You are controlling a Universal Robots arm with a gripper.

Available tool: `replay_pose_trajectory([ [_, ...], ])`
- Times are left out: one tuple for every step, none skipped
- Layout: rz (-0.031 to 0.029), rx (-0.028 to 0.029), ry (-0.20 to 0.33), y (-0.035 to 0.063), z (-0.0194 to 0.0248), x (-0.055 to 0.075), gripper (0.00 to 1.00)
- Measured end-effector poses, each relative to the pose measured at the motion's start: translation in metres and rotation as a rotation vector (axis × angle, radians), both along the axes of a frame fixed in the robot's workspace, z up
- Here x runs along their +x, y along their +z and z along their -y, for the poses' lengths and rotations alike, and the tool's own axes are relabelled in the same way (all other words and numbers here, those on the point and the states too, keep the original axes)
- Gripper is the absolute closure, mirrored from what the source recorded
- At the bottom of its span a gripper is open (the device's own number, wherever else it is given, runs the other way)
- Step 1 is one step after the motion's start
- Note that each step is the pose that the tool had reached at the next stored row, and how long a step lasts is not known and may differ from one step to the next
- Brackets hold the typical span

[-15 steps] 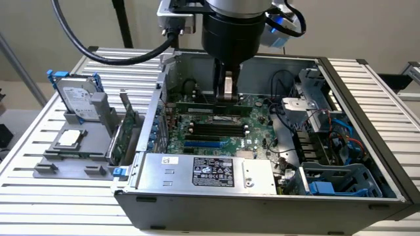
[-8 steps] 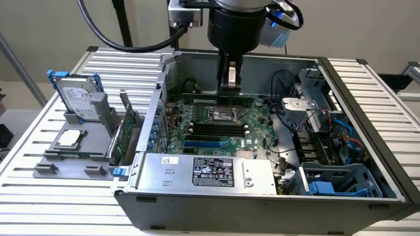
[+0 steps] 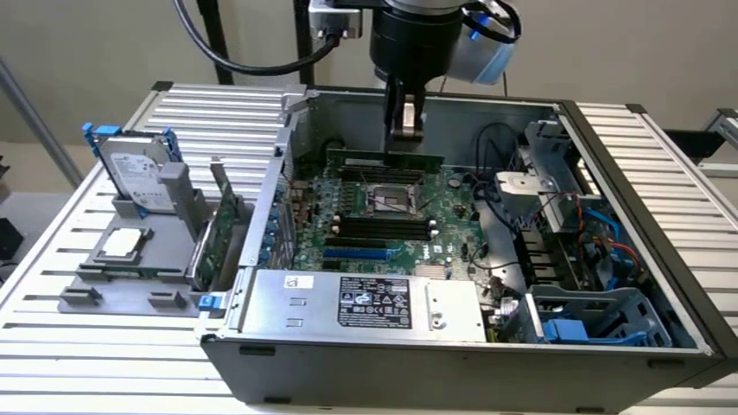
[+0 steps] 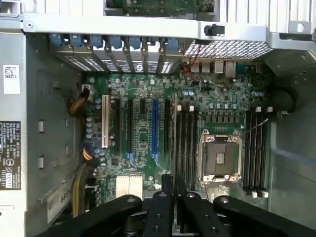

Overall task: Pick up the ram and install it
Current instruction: 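Insert the ram into the slot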

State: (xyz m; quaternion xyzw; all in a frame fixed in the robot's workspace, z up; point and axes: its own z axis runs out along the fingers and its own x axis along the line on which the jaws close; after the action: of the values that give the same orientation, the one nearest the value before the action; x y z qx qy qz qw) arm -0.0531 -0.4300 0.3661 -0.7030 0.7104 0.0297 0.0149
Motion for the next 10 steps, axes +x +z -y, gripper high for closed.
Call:
replay_pose_trajectory([
  [0.0, 0.0, 0.0, -0.0018, -0.0046, 0.001, 1.0],
  [0.0, 0.0, 0.0, -0.0036, -0.0091, 0.001, 1.0],
  [0.0, 0.0001, 0.0, -0.0055, -0.0139, 0.002, 1.0],
  [-0.0001, -0.0001, 0.0, -0.0073, -0.0184, 0.003, 1.0],
  [0.0, -0.0001, 0.0, -0.0091, -0.0228, 0.003, 1.0],
  [0.0, -0.0001, 0.0, -0.0109, -0.0268, 0.004, 1.0],
  [0.0, 0.0001, 0.0, -0.0127, -0.0298, 0.006, 1.0],
  [-0.0001, 0.0001, 0.0, -0.0145, -0.032, 0.008, 1.0],
  [-0.0001, 0.0, 0.0, -0.0163, -0.0335, 0.01, 1.0],
  [-0.0001, 0.0, 0.0, -0.0181, -0.0346, 0.012, 1.0],
])
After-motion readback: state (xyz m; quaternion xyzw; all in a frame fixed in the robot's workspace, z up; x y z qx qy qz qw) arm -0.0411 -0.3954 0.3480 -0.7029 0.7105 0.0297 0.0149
